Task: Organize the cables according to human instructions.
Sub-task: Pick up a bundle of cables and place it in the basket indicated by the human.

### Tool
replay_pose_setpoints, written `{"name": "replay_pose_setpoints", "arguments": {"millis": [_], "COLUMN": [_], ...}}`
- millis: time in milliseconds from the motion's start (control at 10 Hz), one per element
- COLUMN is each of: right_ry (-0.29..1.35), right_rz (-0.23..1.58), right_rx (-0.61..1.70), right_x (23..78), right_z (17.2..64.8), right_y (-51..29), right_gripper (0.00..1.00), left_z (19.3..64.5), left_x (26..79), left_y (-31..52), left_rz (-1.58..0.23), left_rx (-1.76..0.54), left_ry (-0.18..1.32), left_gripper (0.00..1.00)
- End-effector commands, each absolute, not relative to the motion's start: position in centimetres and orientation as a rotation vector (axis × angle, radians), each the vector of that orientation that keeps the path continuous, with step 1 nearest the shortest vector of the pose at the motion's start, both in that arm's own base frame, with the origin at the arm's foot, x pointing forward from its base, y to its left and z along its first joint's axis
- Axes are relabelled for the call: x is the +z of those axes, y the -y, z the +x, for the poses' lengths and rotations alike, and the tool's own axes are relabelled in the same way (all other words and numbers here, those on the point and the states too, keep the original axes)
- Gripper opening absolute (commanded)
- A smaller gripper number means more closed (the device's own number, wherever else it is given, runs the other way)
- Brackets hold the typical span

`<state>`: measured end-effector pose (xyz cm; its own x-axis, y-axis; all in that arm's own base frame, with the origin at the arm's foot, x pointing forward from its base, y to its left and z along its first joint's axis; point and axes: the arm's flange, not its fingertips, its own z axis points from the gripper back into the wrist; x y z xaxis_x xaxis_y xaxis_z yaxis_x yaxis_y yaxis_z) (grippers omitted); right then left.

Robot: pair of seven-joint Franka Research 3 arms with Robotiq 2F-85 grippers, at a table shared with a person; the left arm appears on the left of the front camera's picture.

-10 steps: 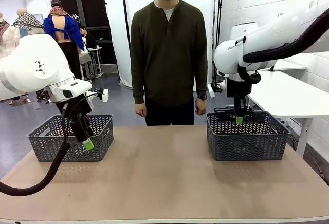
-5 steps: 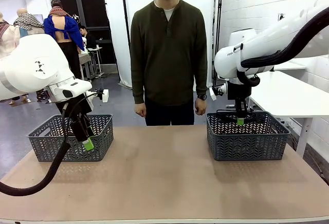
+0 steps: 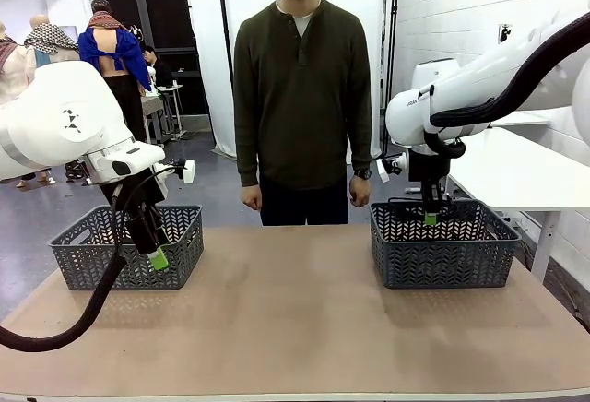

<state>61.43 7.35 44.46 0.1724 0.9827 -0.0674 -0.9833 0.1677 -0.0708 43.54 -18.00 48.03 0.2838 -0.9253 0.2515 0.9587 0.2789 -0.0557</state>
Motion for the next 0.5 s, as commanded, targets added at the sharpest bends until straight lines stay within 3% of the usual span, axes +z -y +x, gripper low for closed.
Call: {"name": "replay_pose_setpoints", "arguments": {"millis": [0,400], "right_ry": [0.008,0.018], "right_rz": [-0.115,-0.108], "right_rx": [1.421,1.404], "right_x": [44.26,44.38], "right_z": [62.25,62.73], "right_y": [-6.95,-6.95], "right_gripper": [0.19,0.96], "left_z": [43.53,43.53], "left_x": [48.08,48.08], "left_y": [18.02,18.02], "left_rz": [-0.207,-0.207], "left_rx": [-1.270,-1.270], "left_ry": [0.192,0.192], "left_gripper": [1.00,1.00]}}
